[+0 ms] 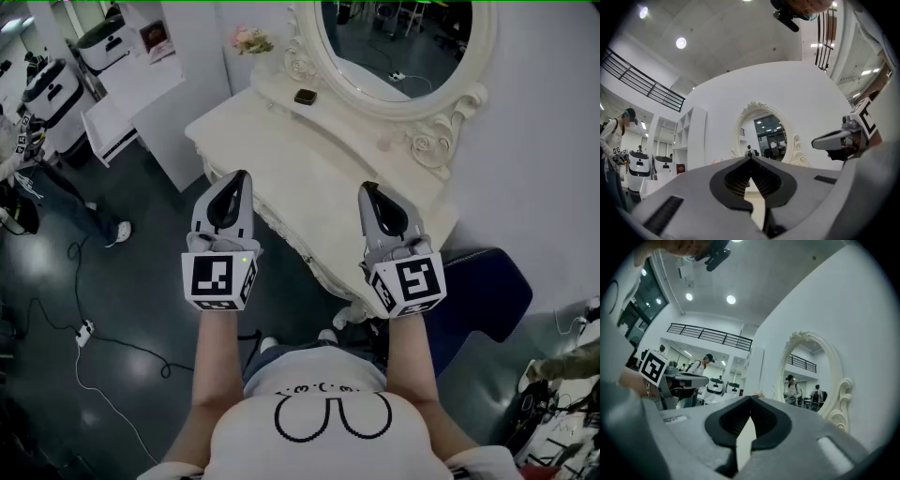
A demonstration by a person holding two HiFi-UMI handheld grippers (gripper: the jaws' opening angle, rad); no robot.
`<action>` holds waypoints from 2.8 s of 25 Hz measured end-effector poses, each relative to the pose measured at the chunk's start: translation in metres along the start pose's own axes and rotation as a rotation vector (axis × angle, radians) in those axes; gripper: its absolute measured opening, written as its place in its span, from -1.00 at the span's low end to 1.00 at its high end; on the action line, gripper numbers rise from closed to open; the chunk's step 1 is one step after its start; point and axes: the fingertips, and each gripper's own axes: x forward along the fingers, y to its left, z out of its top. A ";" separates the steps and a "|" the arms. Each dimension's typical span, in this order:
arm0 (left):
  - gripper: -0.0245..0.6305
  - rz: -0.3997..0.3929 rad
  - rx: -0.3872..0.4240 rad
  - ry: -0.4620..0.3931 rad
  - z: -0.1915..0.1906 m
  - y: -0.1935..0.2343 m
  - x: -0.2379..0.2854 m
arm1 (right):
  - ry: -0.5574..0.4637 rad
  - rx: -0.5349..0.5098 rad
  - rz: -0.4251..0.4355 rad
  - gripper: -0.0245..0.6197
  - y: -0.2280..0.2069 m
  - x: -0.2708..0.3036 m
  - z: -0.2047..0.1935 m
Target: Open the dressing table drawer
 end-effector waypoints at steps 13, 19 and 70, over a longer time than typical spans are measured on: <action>-0.93 -0.062 -0.024 0.027 -0.021 0.059 0.002 | 0.001 0.050 -0.074 -0.92 0.039 0.047 -0.005; -0.93 -0.111 -0.019 0.040 -0.034 0.100 0.007 | 0.015 0.072 -0.118 -0.92 0.067 0.086 -0.008; -0.93 -0.549 -0.028 0.209 -0.235 0.255 0.371 | 0.328 0.212 -0.478 -0.73 -0.042 0.430 -0.198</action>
